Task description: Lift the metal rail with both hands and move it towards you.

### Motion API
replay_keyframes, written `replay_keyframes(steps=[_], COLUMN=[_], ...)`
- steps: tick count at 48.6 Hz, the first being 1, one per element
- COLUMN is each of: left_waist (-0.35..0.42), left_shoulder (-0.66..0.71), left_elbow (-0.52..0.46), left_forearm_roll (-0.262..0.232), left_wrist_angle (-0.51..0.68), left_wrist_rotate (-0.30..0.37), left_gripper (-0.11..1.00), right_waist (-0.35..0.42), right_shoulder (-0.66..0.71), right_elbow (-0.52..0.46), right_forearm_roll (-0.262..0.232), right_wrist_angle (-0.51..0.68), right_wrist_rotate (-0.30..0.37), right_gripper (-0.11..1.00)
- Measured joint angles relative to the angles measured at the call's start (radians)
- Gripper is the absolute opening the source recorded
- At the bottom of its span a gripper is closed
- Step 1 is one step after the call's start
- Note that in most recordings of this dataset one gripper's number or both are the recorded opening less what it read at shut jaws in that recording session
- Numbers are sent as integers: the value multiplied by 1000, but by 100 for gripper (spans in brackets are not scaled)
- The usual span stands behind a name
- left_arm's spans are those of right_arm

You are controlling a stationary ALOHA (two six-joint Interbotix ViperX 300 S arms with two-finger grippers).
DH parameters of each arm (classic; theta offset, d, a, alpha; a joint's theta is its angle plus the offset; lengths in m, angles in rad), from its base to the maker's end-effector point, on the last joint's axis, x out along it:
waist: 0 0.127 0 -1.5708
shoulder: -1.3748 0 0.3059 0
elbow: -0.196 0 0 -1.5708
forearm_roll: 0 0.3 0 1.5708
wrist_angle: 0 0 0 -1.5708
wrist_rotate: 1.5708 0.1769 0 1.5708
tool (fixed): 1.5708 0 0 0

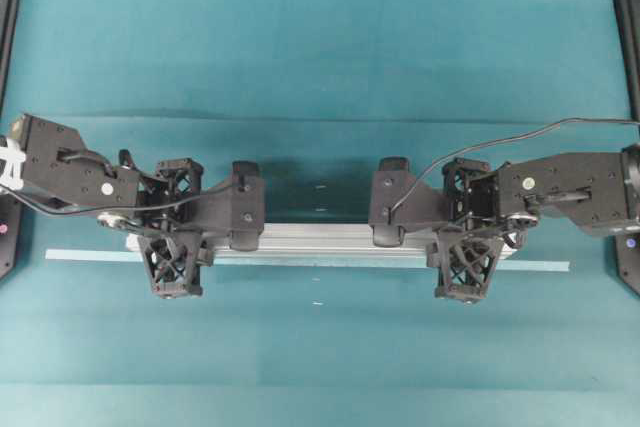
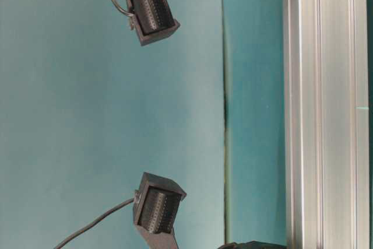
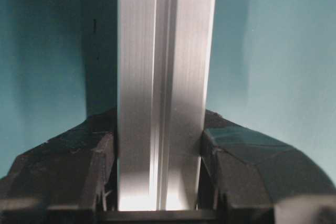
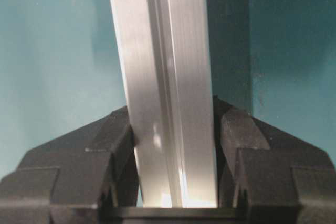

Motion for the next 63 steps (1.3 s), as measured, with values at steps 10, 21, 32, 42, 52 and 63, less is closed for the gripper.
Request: replay_keyframes(steps=[10, 21, 32, 42, 52, 63], left_waist=[11, 14, 14, 14, 14, 14], left_shoulder=[0, -3, -2, -2, -3, -5], left_elbow=[8, 14, 18, 20, 26, 32], left_forearm_roll=[0, 0, 2, 0, 2, 2], left_wrist_angle=[-3, -12, -29, -35, -74, -95], left_wrist_rotate=[6, 6, 6, 6, 8, 6], left_gripper=[29, 29, 29, 29, 28, 28], right_waist=[2, 0, 0, -2, -6, -6], right_shoulder=[9, 21, 26, 26, 23, 21], right_elbow=[3, 3, 11, 12, 20, 26], right_forearm_roll=[0, 2, 2, 0, -2, 0], right_wrist_angle=[-18, -32, -43, -46, -55, -71], right_wrist_rotate=[11, 11, 11, 11, 11, 9], right_gripper=[39, 39, 39, 39, 39, 39])
